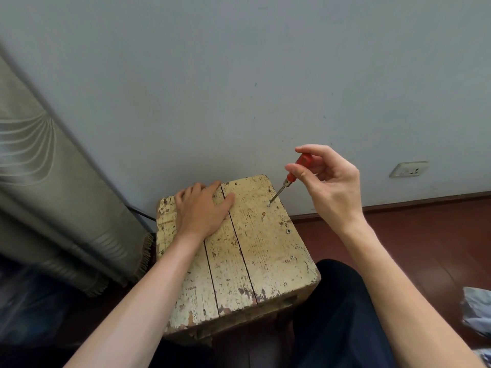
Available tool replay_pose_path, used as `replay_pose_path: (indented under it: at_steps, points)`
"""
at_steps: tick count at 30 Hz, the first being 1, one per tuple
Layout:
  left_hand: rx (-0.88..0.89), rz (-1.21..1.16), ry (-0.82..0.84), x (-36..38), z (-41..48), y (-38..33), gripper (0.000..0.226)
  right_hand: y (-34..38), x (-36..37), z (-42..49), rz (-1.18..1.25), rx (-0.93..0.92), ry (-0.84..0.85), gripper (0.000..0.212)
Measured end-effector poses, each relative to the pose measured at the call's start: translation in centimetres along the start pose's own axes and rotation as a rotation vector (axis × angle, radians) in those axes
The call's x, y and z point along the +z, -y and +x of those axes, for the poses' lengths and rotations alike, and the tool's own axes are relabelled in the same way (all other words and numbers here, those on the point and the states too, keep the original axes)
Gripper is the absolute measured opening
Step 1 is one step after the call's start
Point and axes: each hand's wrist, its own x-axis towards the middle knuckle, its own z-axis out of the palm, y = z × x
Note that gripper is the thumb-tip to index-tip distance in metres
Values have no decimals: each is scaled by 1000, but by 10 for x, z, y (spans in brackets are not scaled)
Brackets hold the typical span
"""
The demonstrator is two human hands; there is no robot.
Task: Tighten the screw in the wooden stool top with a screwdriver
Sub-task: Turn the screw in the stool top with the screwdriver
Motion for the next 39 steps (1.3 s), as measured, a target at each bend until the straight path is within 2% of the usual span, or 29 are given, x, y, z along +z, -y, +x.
replay_pose_path:
  at_steps: [5, 9, 13, 19, 24, 28, 31, 34, 36, 39]
  points:
    - [-6, -3, 2, 0, 0, 0, 71, -5, -18, 1, -89, 14, 122, 40]
    - [-2, -4, 9, 0, 1, 0, 71, -6, -23, 0, -31, 42, 196, 41]
    - [0, -6, 6, -1, 0, 0, 71, -3, -17, 0, -11, 44, 156, 45]
    - [0, -12, -1, -1, 0, -1, 70, 4, 1, -3, -85, 21, 45, 28]
    - [-2, -8, -2, -1, 0, -1, 70, 5, 8, -3, -105, 61, -83, 28]
    - [1, -1, -2, -1, 0, 0, 71, -1, 3, -6, -154, 45, -99, 26]
    - [7, 7, -3, 0, 0, 0, 71, -4, -8, -6, -170, 41, -12, 35]
    - [5, 6, -7, -1, 0, 0, 71, -6, -17, -4, -65, 53, 114, 45]
    - [4, 4, -3, -1, 0, 0, 72, -6, -20, -2, 51, 70, 157, 47]
    - [3, 3, 0, 0, 0, 0, 72, -5, -18, 0, 100, 67, 162, 43]
